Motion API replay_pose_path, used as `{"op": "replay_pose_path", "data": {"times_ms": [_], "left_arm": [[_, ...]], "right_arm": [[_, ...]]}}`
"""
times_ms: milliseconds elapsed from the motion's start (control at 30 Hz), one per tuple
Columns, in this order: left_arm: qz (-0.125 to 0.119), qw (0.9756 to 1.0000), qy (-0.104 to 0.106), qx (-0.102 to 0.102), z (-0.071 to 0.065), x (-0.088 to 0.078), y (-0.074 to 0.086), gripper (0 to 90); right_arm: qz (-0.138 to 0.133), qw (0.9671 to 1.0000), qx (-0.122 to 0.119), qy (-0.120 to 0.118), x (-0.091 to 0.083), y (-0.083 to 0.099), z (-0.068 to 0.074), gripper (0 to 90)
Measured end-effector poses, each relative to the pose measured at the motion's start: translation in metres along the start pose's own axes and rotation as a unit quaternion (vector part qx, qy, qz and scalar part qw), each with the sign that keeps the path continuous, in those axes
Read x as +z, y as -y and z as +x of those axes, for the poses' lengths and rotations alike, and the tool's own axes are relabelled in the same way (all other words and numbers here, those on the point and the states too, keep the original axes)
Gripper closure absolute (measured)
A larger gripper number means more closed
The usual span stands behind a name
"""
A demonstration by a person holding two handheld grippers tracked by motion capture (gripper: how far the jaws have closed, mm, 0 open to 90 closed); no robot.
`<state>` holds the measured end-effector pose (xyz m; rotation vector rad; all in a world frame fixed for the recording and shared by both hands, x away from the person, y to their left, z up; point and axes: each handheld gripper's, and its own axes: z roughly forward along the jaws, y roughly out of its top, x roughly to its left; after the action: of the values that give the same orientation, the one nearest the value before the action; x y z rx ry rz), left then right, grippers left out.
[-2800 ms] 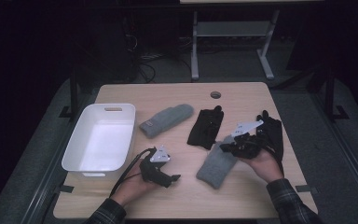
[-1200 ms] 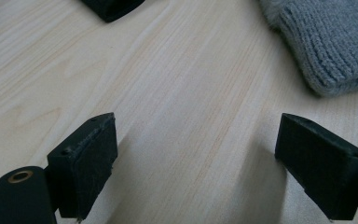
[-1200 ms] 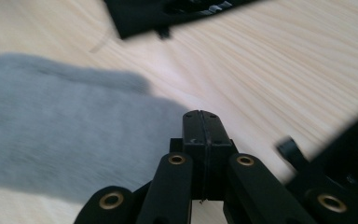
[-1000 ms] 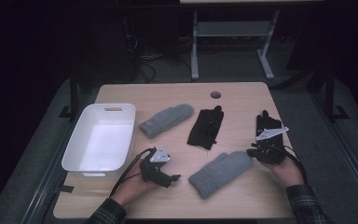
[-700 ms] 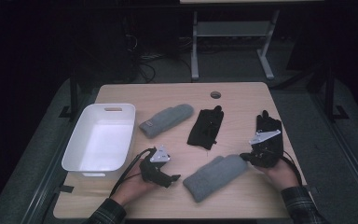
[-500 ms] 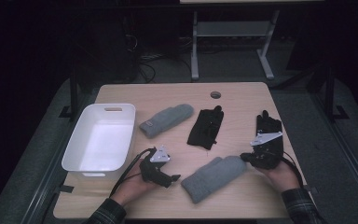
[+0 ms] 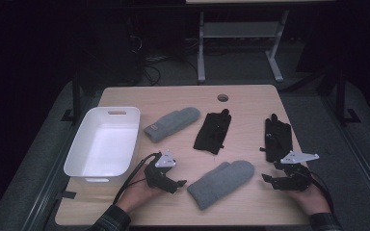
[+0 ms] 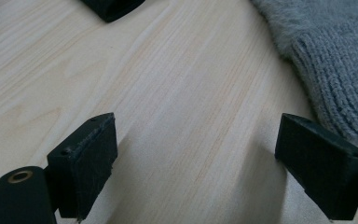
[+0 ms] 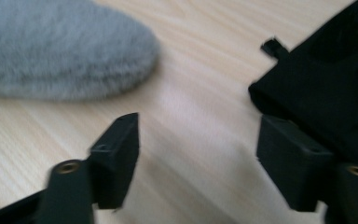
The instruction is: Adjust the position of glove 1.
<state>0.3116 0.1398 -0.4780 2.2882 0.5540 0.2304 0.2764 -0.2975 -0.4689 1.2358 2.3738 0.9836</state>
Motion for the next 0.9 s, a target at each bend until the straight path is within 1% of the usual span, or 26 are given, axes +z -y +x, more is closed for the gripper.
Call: {"op": "replay_pose_path", "data": {"times_ms": [67, 100, 167, 200, 267, 367, 500, 567, 600, 633, 700, 767, 800, 867, 900], "left_arm": [[0.000, 1.0000, 0.000, 0.000, 0.000, 0.000, 0.000, 12.0], [0.000, 1.0000, 0.000, 0.000, 0.000, 0.000, 0.000, 12.0], [0.001, 1.0000, 0.000, -0.001, 0.000, 0.000, 0.000, 11.9], [0.000, 1.0000, -0.001, 0.000, 0.000, 0.000, 0.000, 11.9], [0.000, 1.0000, -0.002, -0.003, -0.001, 0.001, -0.001, 11.9], [0.000, 1.0000, -0.002, -0.002, 0.000, 0.001, -0.001, 12.0], [0.012, 0.9999, -0.005, -0.005, 0.000, 0.001, -0.005, 12.7], [0.024, 0.9997, -0.009, -0.005, 0.001, 0.001, -0.008, 13.5], [0.031, 0.9994, -0.014, -0.001, 0.001, 0.001, -0.011, 14.6], [0.032, 0.9994, -0.017, 0.002, 0.001, 0.001, -0.012, 17.1], [0.041, 0.9989, -0.021, 0.003, 0.001, -0.001, -0.017, 22.5], [0.046, 0.9987, -0.024, -0.002, 0.003, -0.003, -0.021, 25.1], [0.042, 0.9988, -0.023, -0.008, 0.004, -0.005, -0.023, 28.5], [0.036, 0.9989, -0.019, -0.023, 0.009, -0.008, -0.030, 30.3], [0.031, 0.9988, -0.025, -0.029, 0.011, -0.010, -0.034, 30.6]], "right_arm": [[0.003, 1.0000, 0.000, 0.001, 0.002, 0.006, 0.000, 20.1], [-0.003, 1.0000, -0.001, 0.002, 0.002, 0.008, 0.001, 19.3], [-0.005, 1.0000, -0.003, 0.000, 0.001, 0.010, 0.002, 18.2], [-0.009, 0.9999, -0.008, 0.000, 0.002, 0.011, 0.002, 15.7], [-0.017, 0.9998, -0.014, 0.003, 0.004, 0.013, 0.004, 13.9], [-0.025, 0.9996, -0.013, 0.004, 0.006, 0.014, 0.005, 12.6], [-0.025, 0.9996, -0.011, 0.003, 0.007, 0.013, 0.005, 12.3], [-0.025, 0.9996, -0.011, 0.003, 0.007, 0.013, 0.005, 12.3], [-0.025, 0.9996, -0.011, 0.003, 0.007, 0.013, 0.005, 12.3], [-0.025, 0.9996, -0.011, 0.003, 0.007, 0.013, 0.005, 12.3], [-0.025, 0.9996, -0.011, 0.003, 0.007, 0.013, 0.005, 12.3], [-0.025, 0.9996, -0.011, 0.003, 0.007, 0.013, 0.005, 12.3], [-0.025, 0.9996, -0.011, 0.003, 0.007, 0.013, 0.005, 12.3], [-0.025, 0.9996, -0.011, 0.003, 0.007, 0.013, 0.005, 12.3], [-0.025, 0.9996, -0.011, 0.003, 0.007, 0.013, 0.005, 12.3]]}}
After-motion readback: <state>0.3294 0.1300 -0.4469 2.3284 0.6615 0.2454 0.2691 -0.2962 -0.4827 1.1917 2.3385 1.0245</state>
